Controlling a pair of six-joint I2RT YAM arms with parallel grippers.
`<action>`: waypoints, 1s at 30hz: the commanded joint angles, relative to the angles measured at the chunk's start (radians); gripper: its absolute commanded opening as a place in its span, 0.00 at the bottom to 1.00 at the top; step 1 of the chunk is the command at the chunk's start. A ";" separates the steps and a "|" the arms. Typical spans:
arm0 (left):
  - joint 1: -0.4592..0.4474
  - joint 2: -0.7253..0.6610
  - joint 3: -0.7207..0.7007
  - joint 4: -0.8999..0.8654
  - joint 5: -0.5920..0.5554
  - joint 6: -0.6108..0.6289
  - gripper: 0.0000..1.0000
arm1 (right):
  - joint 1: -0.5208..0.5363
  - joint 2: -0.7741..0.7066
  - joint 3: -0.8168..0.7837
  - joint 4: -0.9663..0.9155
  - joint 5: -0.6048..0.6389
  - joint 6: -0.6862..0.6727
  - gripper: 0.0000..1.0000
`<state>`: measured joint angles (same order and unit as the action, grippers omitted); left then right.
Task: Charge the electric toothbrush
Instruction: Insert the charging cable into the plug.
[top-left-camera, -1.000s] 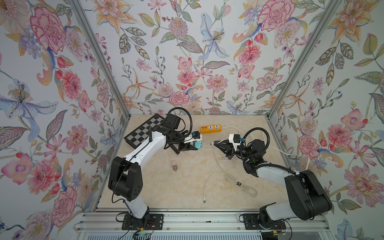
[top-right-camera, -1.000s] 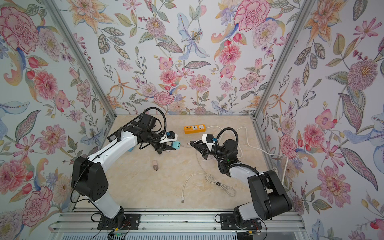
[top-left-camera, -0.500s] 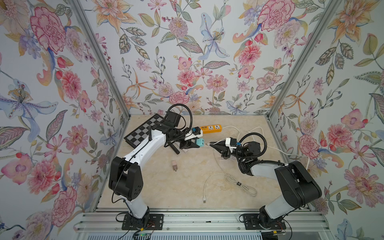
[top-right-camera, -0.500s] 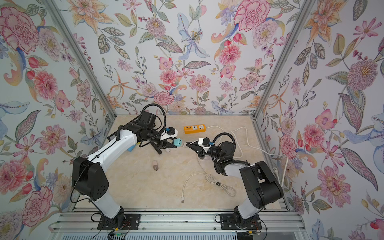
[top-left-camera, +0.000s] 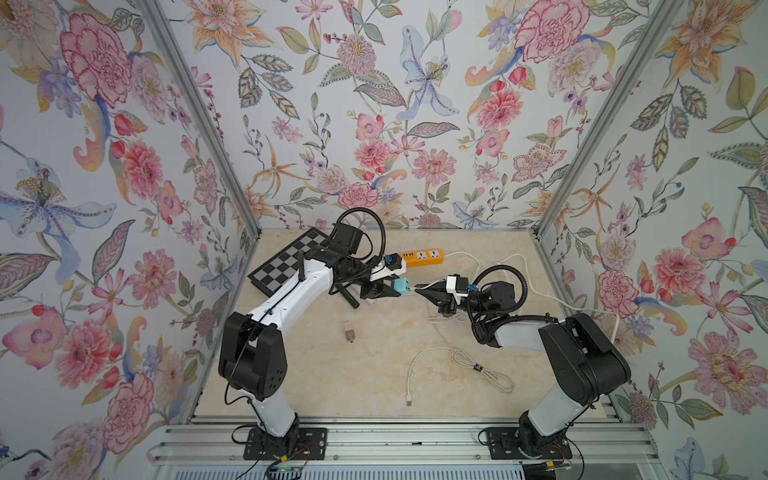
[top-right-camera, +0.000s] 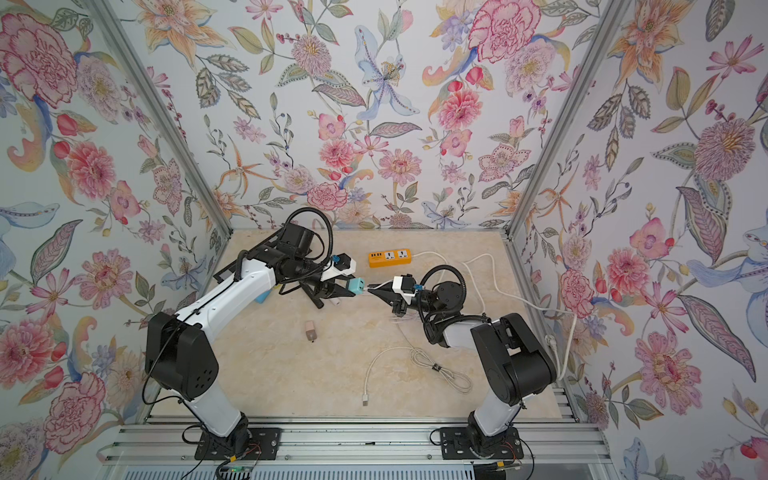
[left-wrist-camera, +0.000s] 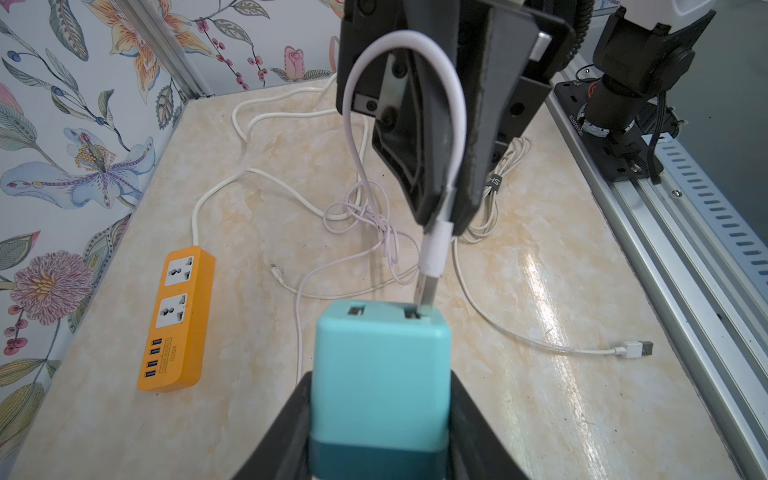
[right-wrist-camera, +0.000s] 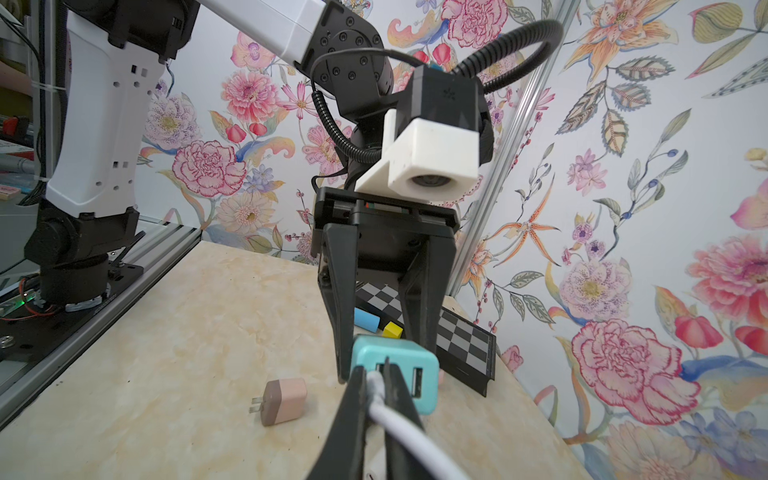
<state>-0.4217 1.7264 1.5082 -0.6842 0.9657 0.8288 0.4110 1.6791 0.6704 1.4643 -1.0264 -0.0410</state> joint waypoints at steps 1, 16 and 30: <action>-0.013 -0.010 0.029 -0.035 0.054 0.005 0.36 | 0.007 0.018 0.036 0.085 -0.026 0.002 0.12; -0.014 -0.115 -0.034 0.146 0.159 -0.078 0.32 | 0.013 0.047 0.014 0.093 -0.049 0.012 0.11; -0.073 -0.145 -0.026 0.167 0.153 -0.071 0.00 | 0.031 0.014 0.051 0.104 -0.107 0.119 0.07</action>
<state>-0.4381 1.6268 1.4292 -0.5495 1.0019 0.7410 0.4110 1.6947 0.7071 1.5932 -1.0653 0.0620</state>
